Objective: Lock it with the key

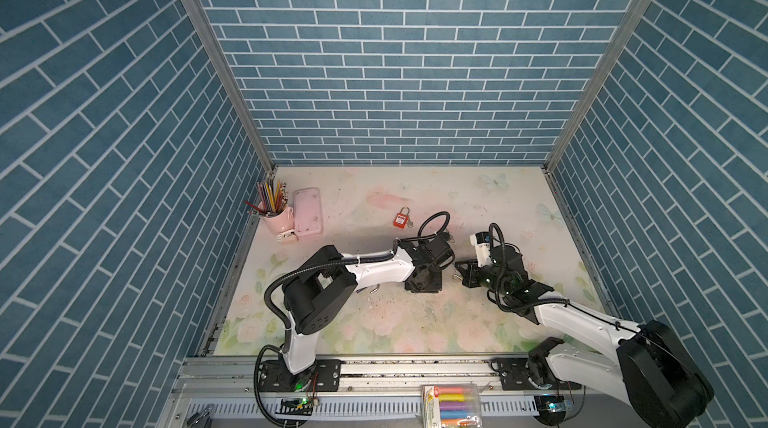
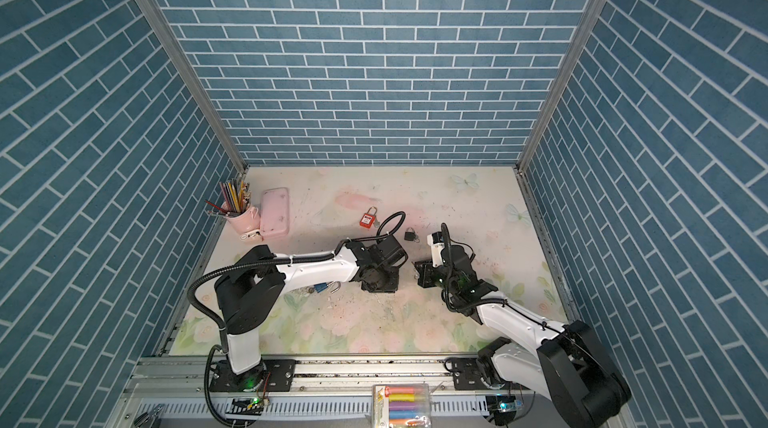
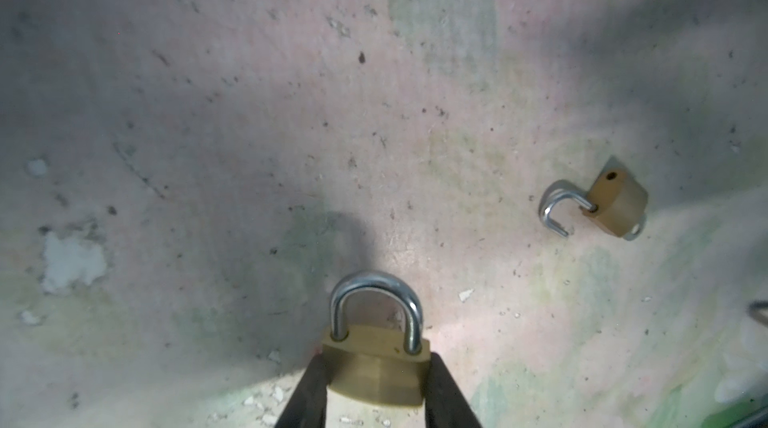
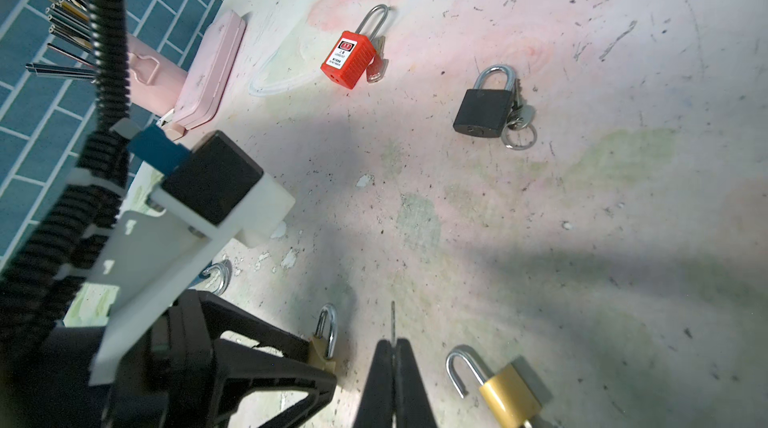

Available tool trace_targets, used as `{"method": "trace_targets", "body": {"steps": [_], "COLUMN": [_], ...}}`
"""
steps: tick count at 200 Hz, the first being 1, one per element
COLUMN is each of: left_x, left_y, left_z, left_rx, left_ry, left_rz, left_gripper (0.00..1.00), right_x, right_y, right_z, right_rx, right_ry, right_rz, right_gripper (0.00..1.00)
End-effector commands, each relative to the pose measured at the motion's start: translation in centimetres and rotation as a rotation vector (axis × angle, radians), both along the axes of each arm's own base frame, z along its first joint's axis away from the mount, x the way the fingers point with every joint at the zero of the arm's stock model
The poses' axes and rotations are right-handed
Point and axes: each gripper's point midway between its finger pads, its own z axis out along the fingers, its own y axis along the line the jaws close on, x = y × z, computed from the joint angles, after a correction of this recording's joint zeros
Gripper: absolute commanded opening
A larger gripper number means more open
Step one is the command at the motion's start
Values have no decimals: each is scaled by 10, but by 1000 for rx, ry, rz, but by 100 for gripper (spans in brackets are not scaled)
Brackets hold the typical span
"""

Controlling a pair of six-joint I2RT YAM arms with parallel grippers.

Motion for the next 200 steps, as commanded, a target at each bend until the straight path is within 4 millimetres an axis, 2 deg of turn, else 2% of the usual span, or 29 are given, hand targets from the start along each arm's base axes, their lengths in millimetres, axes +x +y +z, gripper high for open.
{"method": "trace_targets", "body": {"steps": [1, 21, 57, 81, 111, 141, 157, 186, 200], "left_x": [-4, -5, 0, 14, 33, 56, 70, 90, 94], "left_y": [1, 0, 2, 2, 9, 40, 65, 117, 139], "left_z": [-10, -9, 0, 31, 82, 121, 135, 152, 164], "left_rx": [21, 18, 8, -54, -167, -237, -280, -322, -326], "left_ry": [33, 38, 19, -69, -214, -358, -406, -500, -585], "left_rz": [-9, -14, -2, 20, 39, 87, 130, 242, 282], "left_gripper": [41, 57, 62, 62, 62, 63, 68, 86, 87], "right_x": [-1, 0, 0, -3, -11, -27, -34, -40, -39], "right_y": [-3, -2, -2, -3, -8, -1, 4, 15, 19], "right_z": [0, 1, 3, 3, -2, -15, -24, -36, -41], "right_rx": [11, 14, 14, 19, 29, 57, 39, 15, 2], "right_ry": [1, -2, 14, 61, 135, 216, 246, 285, 304], "right_rz": [-19, -17, -21, -35, -72, -53, -38, -13, -7], "right_gripper": [0, 0, 0, 0, 0, 0, 0, 0, 0]}}
